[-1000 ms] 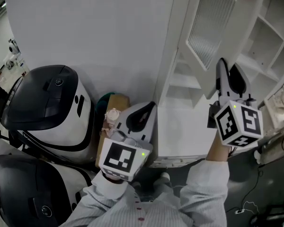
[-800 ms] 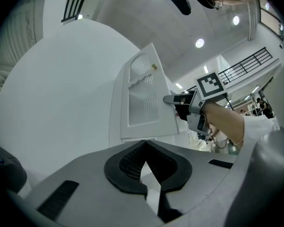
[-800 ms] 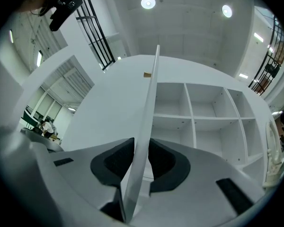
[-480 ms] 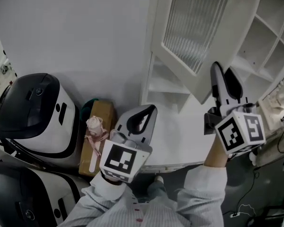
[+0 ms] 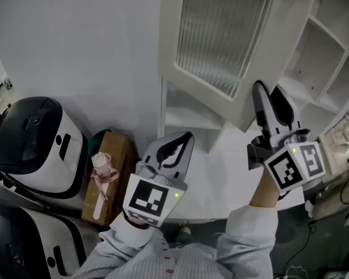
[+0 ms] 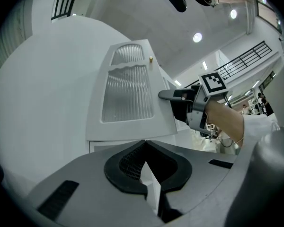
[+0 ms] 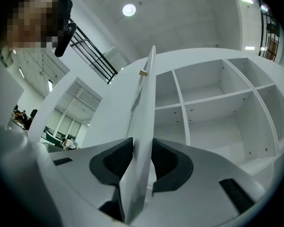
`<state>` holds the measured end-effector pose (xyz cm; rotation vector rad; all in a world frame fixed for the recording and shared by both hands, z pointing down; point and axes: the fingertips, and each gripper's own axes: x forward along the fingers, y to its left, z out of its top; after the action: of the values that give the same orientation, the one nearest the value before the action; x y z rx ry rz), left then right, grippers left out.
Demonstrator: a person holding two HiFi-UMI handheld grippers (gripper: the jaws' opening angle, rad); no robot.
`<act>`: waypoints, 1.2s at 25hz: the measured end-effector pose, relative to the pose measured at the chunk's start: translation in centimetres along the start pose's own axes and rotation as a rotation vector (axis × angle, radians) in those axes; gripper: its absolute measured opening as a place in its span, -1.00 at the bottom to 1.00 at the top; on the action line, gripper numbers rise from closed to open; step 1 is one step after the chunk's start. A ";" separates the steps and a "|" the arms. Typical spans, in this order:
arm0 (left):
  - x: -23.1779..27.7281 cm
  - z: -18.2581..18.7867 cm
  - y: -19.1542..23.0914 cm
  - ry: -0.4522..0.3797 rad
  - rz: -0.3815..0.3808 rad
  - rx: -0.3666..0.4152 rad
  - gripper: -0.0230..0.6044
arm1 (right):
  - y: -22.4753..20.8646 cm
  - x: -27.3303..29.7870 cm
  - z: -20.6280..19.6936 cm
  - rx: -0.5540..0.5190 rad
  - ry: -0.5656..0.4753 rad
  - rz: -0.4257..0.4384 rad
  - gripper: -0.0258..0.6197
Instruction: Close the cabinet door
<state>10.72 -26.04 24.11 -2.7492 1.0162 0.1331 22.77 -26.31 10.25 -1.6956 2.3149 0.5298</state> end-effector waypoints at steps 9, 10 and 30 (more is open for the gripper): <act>4.7 -1.0 -1.2 0.040 0.082 0.028 -0.89 | -4.4 2.0 -1.7 0.040 -0.023 0.102 -0.58; 5.0 -1.1 -1.3 0.044 0.092 0.030 -0.89 | -4.8 2.3 -1.9 0.045 -0.023 0.111 -0.58; 9.2 -3.8 -1.9 0.108 0.193 0.022 -0.89 | -10.1 5.6 -4.4 0.074 -0.041 0.098 -0.35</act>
<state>18.96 -31.27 26.68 -2.6586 1.3025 0.0014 30.82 -35.76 10.55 -1.5304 2.3673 0.4855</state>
